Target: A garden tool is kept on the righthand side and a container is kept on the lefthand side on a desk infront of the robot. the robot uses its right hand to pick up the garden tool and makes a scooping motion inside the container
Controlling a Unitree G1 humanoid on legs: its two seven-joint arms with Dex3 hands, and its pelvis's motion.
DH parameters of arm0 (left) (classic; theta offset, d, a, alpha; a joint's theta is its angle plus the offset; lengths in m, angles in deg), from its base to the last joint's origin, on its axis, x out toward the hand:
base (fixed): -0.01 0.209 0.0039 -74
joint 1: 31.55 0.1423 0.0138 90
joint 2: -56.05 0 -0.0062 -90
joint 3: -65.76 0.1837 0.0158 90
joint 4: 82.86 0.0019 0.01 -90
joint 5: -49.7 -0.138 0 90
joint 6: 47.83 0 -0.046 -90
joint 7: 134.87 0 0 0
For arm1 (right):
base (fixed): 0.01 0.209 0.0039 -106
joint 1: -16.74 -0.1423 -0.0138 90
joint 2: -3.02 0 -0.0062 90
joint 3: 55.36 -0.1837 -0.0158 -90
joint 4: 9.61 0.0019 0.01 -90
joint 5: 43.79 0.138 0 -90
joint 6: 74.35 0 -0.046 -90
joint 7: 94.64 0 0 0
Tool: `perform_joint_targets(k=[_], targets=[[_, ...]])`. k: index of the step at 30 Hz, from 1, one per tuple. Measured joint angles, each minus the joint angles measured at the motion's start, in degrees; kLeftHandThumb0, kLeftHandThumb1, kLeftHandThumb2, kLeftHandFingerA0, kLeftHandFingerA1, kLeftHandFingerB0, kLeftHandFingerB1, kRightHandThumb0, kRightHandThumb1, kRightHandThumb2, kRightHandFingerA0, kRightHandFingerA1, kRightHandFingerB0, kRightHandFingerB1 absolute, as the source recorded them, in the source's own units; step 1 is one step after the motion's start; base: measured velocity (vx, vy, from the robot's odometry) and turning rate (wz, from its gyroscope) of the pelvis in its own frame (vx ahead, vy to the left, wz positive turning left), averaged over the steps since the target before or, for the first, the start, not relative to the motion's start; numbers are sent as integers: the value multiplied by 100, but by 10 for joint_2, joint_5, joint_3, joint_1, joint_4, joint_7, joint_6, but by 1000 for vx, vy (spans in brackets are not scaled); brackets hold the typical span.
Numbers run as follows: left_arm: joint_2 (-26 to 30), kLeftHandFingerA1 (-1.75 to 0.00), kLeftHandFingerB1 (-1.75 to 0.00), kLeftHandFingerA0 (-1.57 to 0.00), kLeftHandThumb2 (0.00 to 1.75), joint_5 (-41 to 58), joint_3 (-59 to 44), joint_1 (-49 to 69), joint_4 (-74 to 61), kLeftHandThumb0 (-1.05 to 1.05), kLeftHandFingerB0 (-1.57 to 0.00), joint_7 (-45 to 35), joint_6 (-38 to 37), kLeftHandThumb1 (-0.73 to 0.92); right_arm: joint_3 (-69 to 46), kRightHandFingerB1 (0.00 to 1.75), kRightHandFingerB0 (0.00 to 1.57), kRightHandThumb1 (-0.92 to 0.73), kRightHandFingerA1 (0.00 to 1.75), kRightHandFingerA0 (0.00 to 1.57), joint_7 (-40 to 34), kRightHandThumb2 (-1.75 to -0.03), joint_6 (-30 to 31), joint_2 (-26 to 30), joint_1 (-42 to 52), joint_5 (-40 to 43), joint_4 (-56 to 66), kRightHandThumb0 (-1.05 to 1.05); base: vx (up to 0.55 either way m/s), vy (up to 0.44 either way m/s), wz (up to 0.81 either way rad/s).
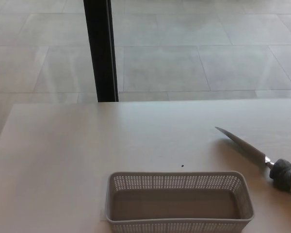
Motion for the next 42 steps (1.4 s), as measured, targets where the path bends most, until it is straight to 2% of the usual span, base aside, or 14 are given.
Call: perform_joint_targets(k=[18,19,20,22,24,25,26,27,28,31,33,34,41,42], targets=[[0,-70,-54,-66,59,0,-6,-8,17,-44,-60,0,0,61,-154,22,8,-66,34,1,37,-107,54,164,-163,113,142,-91,0,0,0],[0,-66,-52,-66,59,0,-7,-8,18,-44,-60,0,0,63,-151,33,7,-81,52,2,38,-65,59,167,-171,114,165,-90,0,0,0],[-1,-66,-51,-66,59,0,-7,-8,18,-45,-59,0,0,63,-146,37,12,-67,51,0,39,-105,63,168,-176,115,187,-97,0,0,0],[-1,-67,-52,-66,59,-1,-6,-8,18,-46,-61,0,0,62,-136,39,9,-79,58,0,40,-64,69,168,-184,115,223,-92,0,0,0],[-2,-65,-51,-66,59,-1,-6,-8,19,-45,-60,0,0,62,-124,48,6,-63,52,0,40,-103,77,168,-192,115,265,-89,0,0,0],[-2,-65,-51,-65,59,-1,-6,-8,19,-46,-60,0,0,62,-117,52,0,-37,57,4,40,-101,80,168,-195,114,282,-41,0,0,0],[-2,-63,-50,-64,59,-1,-6,-8,19,-46,-59,0,0,62,-112,44,15,-76,64,4,41,-63,81,168,-196,114,295,-87,0,0,0],[-3,-63,-50,-64,59,-1,-6,-8,19,-46,-59,0,0,62,-101,44,15,-76,64,4,42,-63,84,168,-198,112,318,-87,0,0,0],[-3,-68,-53,-66,58,-1,-6,-8,19,-46,-62,0,0,61,-93,51,0,-33,56,3,42,-98,85,168,-199,111,334,-41,0,0,0],[-4,-63,-50,-66,59,-1,-7,-8,19,-46,-61,0,0,62,-60,38,5,-64,52,0,42,-101,94,168,-199,106,392,-92,0,0,0],[-4,-64,-50,-67,58,-1,-7,-8,19,-48,-62,0,0,63,-39,49,0,-38,51,0,42,-101,100,168,-199,101,420,-39,0,0,0],[-4,-67,-51,-69,58,-1,-7,-8,19,-48,-63,0,0,62,-14,32,4,-65,42,2,43,-106,105,168,-199,93,445,-85,0,0,0],[-4,-65,-51,-66,59,-1,-7,-8,19,-48,-61,0,0,62,119,25,10,-63,39,3,49,-104,126,177,-198,34,505,-86,0,0,0],[-4,-66,-52,-64,59,-1,-7,-8,19,-49,-60,0,0,62,131,20,10,-71,32,9,49,-79,128,178,-198,28,507,-96,0,0,0]])
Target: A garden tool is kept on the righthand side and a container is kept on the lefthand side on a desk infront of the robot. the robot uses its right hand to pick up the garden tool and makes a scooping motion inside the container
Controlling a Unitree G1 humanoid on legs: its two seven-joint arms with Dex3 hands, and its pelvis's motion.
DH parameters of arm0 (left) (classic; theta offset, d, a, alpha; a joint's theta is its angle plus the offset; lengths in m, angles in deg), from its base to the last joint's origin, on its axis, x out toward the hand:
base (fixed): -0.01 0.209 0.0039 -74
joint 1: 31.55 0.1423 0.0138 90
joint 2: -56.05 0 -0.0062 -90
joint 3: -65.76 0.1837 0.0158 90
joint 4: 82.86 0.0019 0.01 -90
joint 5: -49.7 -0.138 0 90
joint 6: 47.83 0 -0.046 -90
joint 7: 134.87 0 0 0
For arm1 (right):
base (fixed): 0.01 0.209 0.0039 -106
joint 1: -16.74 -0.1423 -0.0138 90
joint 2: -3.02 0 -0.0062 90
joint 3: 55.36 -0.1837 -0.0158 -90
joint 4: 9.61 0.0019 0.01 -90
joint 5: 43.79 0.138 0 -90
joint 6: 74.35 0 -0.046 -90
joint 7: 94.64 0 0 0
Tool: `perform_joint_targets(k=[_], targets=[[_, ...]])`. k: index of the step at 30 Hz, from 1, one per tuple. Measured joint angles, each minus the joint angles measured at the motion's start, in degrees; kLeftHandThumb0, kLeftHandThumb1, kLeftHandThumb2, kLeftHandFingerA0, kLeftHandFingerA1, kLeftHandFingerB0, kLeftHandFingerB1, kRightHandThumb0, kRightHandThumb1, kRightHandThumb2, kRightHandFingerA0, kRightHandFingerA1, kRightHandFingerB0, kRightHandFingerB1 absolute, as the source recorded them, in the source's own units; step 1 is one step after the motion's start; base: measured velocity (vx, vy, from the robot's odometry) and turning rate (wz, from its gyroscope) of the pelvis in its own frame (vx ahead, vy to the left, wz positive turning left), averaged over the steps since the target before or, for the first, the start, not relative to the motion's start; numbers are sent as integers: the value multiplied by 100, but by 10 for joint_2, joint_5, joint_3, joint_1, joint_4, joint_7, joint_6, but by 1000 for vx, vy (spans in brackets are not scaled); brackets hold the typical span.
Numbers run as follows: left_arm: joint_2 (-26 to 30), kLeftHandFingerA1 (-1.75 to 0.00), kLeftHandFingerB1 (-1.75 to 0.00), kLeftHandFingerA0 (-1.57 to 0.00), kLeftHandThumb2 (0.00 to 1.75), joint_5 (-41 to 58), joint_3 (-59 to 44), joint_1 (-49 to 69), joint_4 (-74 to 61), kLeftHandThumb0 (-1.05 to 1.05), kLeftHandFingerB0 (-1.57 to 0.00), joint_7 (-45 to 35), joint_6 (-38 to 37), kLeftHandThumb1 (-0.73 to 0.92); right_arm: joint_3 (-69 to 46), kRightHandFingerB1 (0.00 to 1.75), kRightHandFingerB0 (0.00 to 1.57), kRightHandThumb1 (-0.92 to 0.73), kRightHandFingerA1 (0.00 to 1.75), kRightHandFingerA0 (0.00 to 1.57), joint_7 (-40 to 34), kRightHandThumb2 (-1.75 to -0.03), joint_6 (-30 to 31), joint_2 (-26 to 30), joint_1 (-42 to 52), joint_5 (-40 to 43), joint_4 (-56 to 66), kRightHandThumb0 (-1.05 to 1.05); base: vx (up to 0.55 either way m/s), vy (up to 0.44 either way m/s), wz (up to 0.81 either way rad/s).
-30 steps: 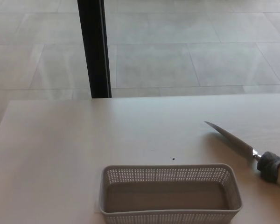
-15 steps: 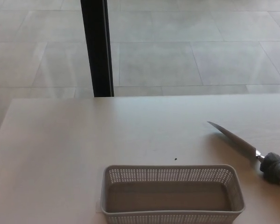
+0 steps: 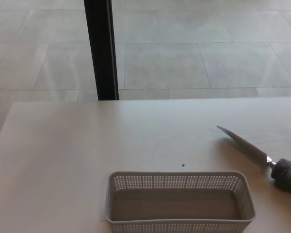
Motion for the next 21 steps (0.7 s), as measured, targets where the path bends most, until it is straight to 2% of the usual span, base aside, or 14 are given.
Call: perform_joint_targets(k=[2,3,4,5,6,7,8,13,15,21], targets=[[0,-66,-54,-69,59,0,0,0,0,-54,-65,0,0,62,34,18,9,-70,29,7,2,-85,6,2,0,-18,1,-99,0,0,0],[0,-73,-56,-72,59,0,0,0,0,-54,-66,0,0,63,54,20,7,-70,28,7,3,-81,9,5,0,-28,1,-98,0,0,0],[0,-75,-58,-72,59,0,0,0,0,-55,-67,0,0,62,66,16,11,-68,22,5,3,-109,11,6,0,-34,0,-94,0,0,0],[0,-75,-58,-72,59,0,-1,0,0,-55,-67,0,0,62,88,16,11,-68,22,5,4,-109,15,10,0,-45,-1,-94,0,0,0],[0,-78,-59,-74,58,0,-1,0,0,-55,-68,0,0,61,105,20,7,-68,27,7,5,-85,18,13,0,-54,-2,-99,0,0,0],[0,-69,-56,-70,59,0,-2,0,0,-55,-66,0,0,62,118,16,7,-67,22,3,6,-111,20,16,0,-61,-3,-92,0,0,0],[0,-67,-53,-74,59,0,-3,0,0,-55,-67,0,0,63,136,17,7,-67,20,3,7,-110,23,19,0,-70,-6,-91,0,0,0],[0,-70,-55,-71,59,0,-3,0,0,-52,-63,0,0,65,218,16,11,-69,16,4,15,-108,35,31,0,-110,-15,-96,0,0,0],[0,-68,-52,-69,59,0,-3,0,0,-52,-59,0,0,65,247,8,9,-71,12,1,18,-109,37,35,0,-126,-18,-101,0,0,0],[0,-71,-54,-70,59,0,-4,-2,0,-51,-60,0,0,66,339,15,10,-69,18,1,31,-108,44,43,0,-177,-25,-95,0,0,0]])
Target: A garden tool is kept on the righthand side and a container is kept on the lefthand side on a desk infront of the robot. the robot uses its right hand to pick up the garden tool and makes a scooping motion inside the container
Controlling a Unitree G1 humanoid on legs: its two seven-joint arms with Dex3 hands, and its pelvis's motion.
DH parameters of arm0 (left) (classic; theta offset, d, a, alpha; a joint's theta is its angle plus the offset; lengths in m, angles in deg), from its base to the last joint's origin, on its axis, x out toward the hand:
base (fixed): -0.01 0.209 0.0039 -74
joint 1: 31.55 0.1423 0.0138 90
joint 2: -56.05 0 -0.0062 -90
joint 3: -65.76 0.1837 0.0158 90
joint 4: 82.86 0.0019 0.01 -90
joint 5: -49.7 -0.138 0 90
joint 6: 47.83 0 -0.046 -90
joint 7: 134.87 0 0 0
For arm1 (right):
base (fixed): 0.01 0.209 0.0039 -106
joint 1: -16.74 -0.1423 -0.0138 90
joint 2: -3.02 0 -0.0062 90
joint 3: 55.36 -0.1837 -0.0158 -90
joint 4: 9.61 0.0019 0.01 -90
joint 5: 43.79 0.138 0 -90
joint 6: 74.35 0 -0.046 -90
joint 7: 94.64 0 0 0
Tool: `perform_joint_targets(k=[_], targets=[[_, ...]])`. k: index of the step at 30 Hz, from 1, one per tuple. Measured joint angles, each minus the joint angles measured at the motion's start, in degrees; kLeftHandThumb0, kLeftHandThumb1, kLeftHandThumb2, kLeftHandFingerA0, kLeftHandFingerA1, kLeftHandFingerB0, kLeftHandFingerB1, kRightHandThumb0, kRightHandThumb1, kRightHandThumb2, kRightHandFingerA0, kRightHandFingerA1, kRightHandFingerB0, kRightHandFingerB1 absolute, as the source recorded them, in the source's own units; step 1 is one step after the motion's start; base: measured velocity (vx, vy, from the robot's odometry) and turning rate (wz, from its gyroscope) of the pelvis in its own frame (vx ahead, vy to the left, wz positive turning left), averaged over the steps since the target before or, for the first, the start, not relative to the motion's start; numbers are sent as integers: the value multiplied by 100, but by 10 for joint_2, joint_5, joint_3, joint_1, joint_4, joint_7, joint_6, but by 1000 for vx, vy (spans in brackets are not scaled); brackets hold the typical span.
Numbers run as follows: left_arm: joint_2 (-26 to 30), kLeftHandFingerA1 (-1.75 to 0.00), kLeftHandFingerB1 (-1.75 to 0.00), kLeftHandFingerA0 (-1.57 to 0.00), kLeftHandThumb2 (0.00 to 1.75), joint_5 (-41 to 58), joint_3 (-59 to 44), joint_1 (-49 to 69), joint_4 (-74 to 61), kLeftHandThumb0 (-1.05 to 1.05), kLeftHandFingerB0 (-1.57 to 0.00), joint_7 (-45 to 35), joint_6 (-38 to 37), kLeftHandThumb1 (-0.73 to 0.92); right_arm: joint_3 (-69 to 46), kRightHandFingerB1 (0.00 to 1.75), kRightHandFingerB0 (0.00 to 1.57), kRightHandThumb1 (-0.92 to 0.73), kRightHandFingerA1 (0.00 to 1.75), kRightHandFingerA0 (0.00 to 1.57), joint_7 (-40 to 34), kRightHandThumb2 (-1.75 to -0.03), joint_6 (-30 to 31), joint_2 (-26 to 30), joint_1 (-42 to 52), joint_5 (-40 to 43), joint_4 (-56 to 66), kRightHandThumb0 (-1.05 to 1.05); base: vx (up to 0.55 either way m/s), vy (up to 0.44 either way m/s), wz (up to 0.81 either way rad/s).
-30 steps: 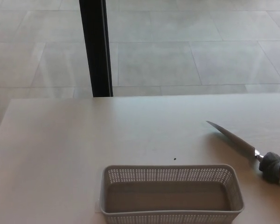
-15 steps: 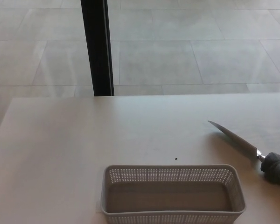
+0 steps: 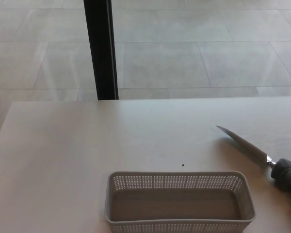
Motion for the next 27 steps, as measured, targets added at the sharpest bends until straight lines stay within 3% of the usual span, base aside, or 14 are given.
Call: perform_joint_targets(k=[8,17,18,19,21,22,23,24,25,26,27], targets=[[0,-70,-54,-73,59,0,-3,-2,1,-53,-61,-1,0,64,85,20,13,-68,21,1,16,-108,4,2,-5,-59,-38,-93,0,0,0],[1,-67,-52,-72,59,0,-3,-6,1,-54,-60,-6,0,65,134,27,8,-66,13,0,17,-105,0,-8,-85,-123,-171,-99,0,0,0],[1,-67,-56,-71,59,0,-3,-6,1,-55,-64,-6,0,66,135,32,11,-62,18,5,17,-103,0,-10,-90,-127,-181,-92,0,0,0],[1,-66,-55,-73,59,0,-3,-6,1,-56,-65,-6,0,64,138,28,13,-75,35,0,16,-65,-1,-15,-97,-131,-195,-89,0,0,0],[1,-66,-55,-73,59,0,-3,-7,1,-56,-65,-6,0,64,141,28,13,-75,35,0,14,-65,-1,-25,-111,-142,-220,-89,0,0,0],[1,-70,-56,-74,59,0,-3,-8,1,-54,-63,-6,0,66,142,41,11,-56,40,1,13,-95,-1,-27,-113,-145,-226,-80,0,0,0],[1,-72,-56,-74,59,0,-3,-9,1,-55,-64,-6,0,65,144,49,0,-40,56,5,11,-100,-1,-32,-115,-149,-235,-38,0,0,0],[1,-72,-56,-74,59,0,-3,-8,1,-55,-64,-6,0,65,145,49,0,-40,56,5,5,-100,-2,-37,-117,-154,-244,-38,0,0,0],[1,-72,-57,-74,60,0,-3,-8,1,-55,-64,-6,0,66,146,44,11,-55,55,6,0,-89,-2,-43,-120,-158,-251,-74,0,0,0],[1,-72,-55,-74,60,0,-2,-9,0,-56,-64,-6,0,66,147,34,20,-68,56,12,-7,-61,-4,-49,-124,-164,-258,-69,0,0,0],[1,-69,-56,-72,60,0,-1,-9,0,-53,-63,-7,-1,67,148,45,16,-52,60,22,-13,-87,-4,-54,-126,-170,-265,-68,0,0,0]])
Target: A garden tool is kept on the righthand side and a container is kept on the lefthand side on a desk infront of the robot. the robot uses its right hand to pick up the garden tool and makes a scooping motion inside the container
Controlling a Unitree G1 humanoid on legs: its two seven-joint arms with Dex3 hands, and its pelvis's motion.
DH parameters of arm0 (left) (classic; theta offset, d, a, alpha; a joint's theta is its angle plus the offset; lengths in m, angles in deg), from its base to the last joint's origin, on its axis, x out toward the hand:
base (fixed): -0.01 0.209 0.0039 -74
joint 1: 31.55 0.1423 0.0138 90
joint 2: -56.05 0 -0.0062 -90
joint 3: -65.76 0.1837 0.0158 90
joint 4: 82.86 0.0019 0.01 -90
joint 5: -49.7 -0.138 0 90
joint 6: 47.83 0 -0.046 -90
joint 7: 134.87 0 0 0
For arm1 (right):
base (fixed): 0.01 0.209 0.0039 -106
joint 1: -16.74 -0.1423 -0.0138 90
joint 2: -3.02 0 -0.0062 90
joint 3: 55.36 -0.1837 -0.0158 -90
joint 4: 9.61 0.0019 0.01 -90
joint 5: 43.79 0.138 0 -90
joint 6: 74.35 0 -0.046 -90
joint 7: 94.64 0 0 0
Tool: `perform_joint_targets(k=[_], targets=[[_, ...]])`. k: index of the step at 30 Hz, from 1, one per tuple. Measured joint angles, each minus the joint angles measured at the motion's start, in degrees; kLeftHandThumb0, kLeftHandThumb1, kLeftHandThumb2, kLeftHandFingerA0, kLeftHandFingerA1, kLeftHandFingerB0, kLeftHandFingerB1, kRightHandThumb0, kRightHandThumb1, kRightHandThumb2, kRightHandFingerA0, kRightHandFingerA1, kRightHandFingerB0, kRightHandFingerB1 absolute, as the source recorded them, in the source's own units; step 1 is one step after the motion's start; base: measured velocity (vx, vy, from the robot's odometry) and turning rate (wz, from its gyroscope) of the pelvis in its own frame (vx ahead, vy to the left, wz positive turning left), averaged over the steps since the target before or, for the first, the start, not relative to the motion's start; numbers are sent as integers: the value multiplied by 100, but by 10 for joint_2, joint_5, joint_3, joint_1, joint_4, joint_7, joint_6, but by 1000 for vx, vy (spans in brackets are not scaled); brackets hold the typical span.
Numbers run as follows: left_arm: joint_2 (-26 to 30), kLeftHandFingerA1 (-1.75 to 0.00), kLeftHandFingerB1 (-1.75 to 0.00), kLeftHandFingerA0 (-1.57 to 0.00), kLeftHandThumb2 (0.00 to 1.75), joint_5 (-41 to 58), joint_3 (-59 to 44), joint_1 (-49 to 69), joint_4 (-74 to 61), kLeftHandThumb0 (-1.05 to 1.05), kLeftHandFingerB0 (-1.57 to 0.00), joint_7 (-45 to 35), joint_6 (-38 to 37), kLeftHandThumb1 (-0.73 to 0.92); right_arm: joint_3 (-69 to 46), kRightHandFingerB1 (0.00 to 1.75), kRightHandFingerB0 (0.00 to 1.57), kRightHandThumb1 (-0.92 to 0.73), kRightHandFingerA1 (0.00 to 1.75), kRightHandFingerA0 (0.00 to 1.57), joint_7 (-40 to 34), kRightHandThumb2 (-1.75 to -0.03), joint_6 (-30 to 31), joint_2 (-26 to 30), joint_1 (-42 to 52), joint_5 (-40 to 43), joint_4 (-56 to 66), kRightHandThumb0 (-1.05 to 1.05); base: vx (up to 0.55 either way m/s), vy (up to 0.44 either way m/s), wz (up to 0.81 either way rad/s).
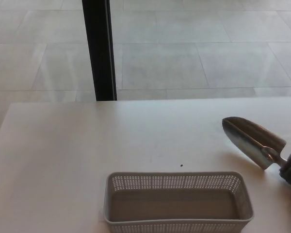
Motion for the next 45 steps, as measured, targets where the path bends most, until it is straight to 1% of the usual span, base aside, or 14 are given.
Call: perform_joint_targets(k=[5,6,8,9,11,16,18,23,25,26,28,30,36,45], targets=[[0,-74,-57,-73,60,0,2,1,0,-55,-64,-2,0,65,0,46,11,-53,64,24,-32,-89,-3,-20,0,-22,-13,-67,0,0,0],[0,-74,-57,-75,59,0,2,1,0,-55,-65,-3,0,65,2,37,17,-68,71,29,-36,-60,-4,-21,0,-27,-14,-65,0,0,0],[0,-74,-57,-75,59,1,0,0,0,-55,-65,-3,0,65,7,37,17,-68,71,29,-43,-60,-6,-24,-1,-35,-18,-65,0,0,0],[0,-68,-53,-71,60,1,0,0,0,-54,-61,-3,0,67,9,36,20,-67,120,66,-46,-60,-7,-26,-2,-39,-19,-57,0,0,0],[0,-69,-54,-72,60,0,1,0,-1,-54,-62,-3,0,67,14,38,26,-67,124,75,-55,-60,-11,-27,-3,-49,-22,-51,0,0,0],[0,-70,-55,-70,60,0,2,1,-1,-55,-62,-3,-1,67,28,62,84,-62,153,82,-91,-60,-32,-24,-5,-77,-28,-35,0,0,0],[0,-69,-55,-68,60,0,2,2,-1,-54,-60,-4,-2,67,33,116,80,-67,168,85,-108,-66,-40,-22,-3,-86,-29,-30,0,0,0],[0,-70,-54,-71,60,0,2,6,1,-53,-61,-4,-2,67,31,74,76,-76,160,86,-163,-77,-63,-17,13,-103,-34,-35,0,0,0],[0,-70,-53,-70,60,0,3,8,2,-53,-60,-4,-2,67,26,102,77,-74,171,88,-187,-79,-74,-18,22,-104,-38,-33,0,0,0],[0,-69,-54,-72,60,0,2,9,3,-53,-62,-4,-2,66,23,144,71,-71,175,88,-200,-88,-81,-18,26,-104,-42,-33,0,0,0],[0,-72,-55,-73,60,0,1,11,2,-53,-63,-4,-2,67,13,95,75,-73,173,86,-219,-78,-93,-19,37,-104,-42,-36,0,0,0],[1,-73,-55,-73,60,0,0,13,2,-53,-63,-4,-2,67,5,87,79,-71,170,90,-232,-77,-101,-19,45,-104,-42,-34,0,0,0],[1,-69,-53,-71,60,0,0,22,-1,-52,-61,-4,-4,67,-42,154,75,-63,175,93,-273,-84,-138,-27,65,-93,-52,-36,0,0,0],[2,-66,-52,-72,60,0,0,26,-4,-52,-61,-7,-5,66,-139,153,68,-63,171,85,-322,-74,-200,-64,90,-60,-55,-19,0,0,0]])
